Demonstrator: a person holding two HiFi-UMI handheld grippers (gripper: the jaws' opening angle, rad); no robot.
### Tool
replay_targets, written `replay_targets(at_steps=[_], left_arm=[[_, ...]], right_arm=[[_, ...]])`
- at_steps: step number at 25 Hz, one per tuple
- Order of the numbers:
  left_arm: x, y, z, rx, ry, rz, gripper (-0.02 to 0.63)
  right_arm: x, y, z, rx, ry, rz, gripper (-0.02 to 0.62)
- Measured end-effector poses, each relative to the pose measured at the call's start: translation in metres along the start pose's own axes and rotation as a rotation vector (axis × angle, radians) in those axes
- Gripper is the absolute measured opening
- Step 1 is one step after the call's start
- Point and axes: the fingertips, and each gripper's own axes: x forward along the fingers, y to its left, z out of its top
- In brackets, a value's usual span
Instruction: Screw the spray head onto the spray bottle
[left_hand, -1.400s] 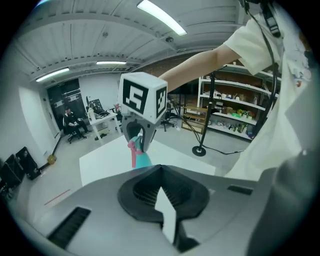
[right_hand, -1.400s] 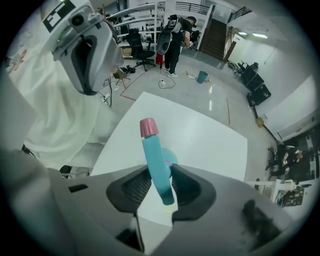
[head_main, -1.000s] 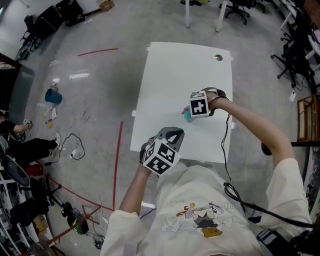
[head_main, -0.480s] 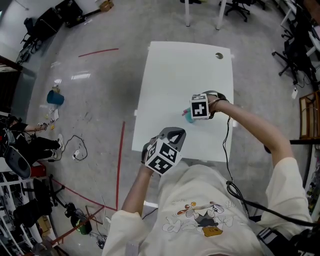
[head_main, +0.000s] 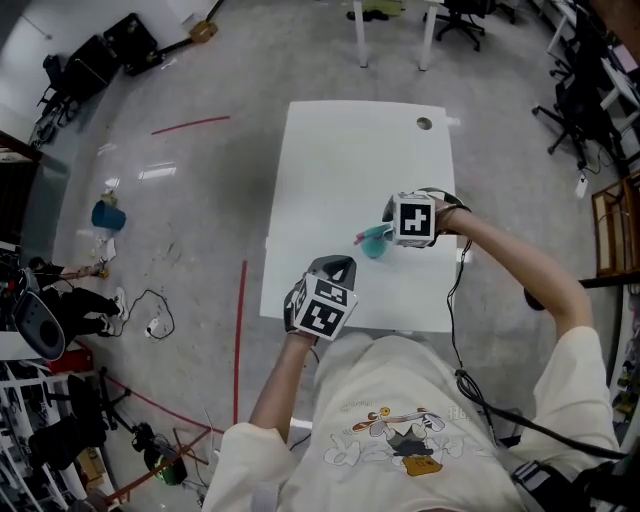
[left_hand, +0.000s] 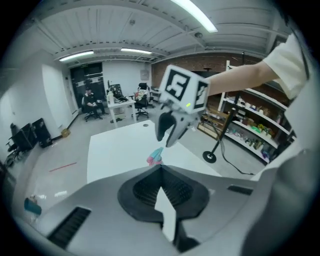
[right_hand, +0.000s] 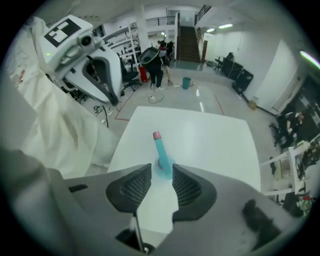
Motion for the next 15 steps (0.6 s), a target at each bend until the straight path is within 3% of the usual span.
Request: replay_targets(at_steps=[3,6,10,15], left_arm=[[-0.002,0.013,-0.003,-0.114,-0.014,0.076,0.006],[-0.005,0.014,-0.004,-0.174,-0.026,0.103,0.006],[0.003,0.001,-0.005,-0.253,-0.036,0.092,0.006],[0.01,0.0,-0.003,-0.334,-0.104,0.16,0.006]], right_arm=[[-0.051,0.006,0.013,0.124,-0.234,-0.072,0.13],[-0.091,0.009,0.024,0.303,-0.487,-0.147,0.127],[-0.107,0.007,0.009,0.505,-0.633,-0.34,0.096],[-0.122,0.008,-0.007,0.699,-0.902,-0.588,0.048]])
